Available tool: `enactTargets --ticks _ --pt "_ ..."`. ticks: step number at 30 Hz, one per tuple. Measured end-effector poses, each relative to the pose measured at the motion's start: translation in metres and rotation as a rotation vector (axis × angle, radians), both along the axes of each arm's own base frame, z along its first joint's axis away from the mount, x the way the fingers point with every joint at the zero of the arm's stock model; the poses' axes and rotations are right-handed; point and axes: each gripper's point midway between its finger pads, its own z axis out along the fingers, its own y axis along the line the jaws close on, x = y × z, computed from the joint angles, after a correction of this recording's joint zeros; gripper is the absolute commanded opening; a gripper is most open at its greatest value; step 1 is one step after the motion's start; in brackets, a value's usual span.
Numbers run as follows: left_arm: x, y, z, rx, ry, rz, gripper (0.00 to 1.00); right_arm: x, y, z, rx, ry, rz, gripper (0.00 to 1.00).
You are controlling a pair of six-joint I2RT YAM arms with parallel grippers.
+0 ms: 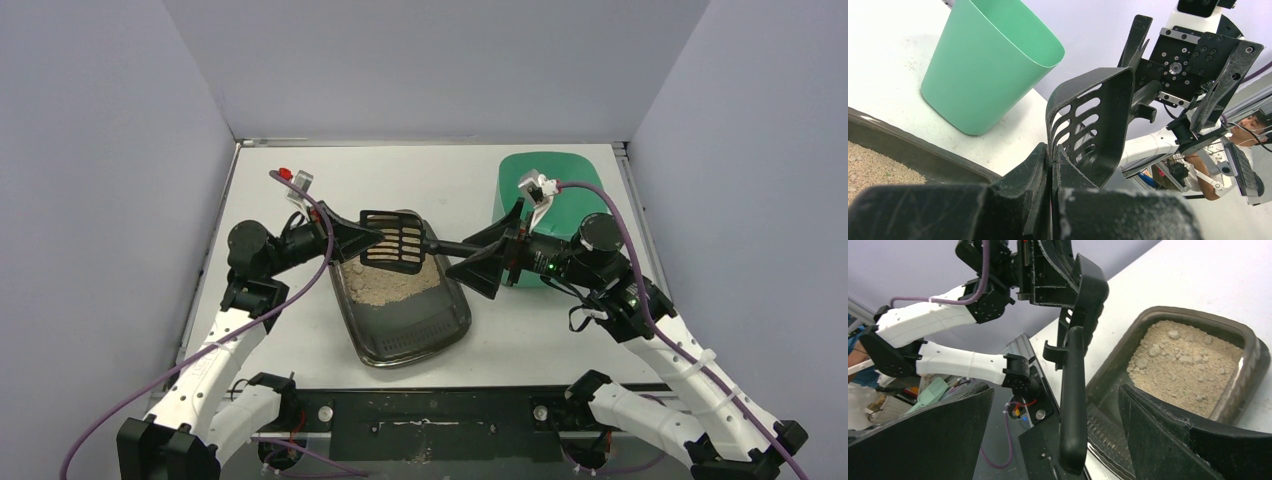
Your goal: Clean the litter box
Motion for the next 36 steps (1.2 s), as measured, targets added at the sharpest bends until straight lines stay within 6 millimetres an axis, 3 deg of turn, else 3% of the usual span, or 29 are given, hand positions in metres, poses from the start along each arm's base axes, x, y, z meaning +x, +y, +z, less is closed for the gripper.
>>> enactTargets --ticks 9,21,31,32,34,36 --pt "-0.001 0.0 0.003 -0.005 -0.021 -0.005 0.0 -0.01 0.004 0.004 0.038 0.032 0.059 0.73" --pt "-0.001 0.0 -0.005 0.023 -0.01 -0.006 0.0 -0.004 0.003 -0.007 0.0 0.05 0.03 0.42" --pt "0.0 0.0 -0.013 0.044 0.005 -0.003 0.0 0.002 0.002 -0.02 -0.045 0.062 0.007 0.26" --pt "0.0 0.0 -0.013 0.044 0.004 -0.003 0.0 0.003 0.002 -0.02 -0.047 0.06 0.005 0.23" --pt "0.0 0.0 -0.012 0.044 0.004 -0.004 0.0 0.003 0.002 -0.021 -0.05 0.06 0.003 0.03" --pt "0.0 0.0 -0.012 0.045 0.003 -0.003 0.0 0.005 0.001 -0.022 -0.056 0.06 -0.006 0.0"
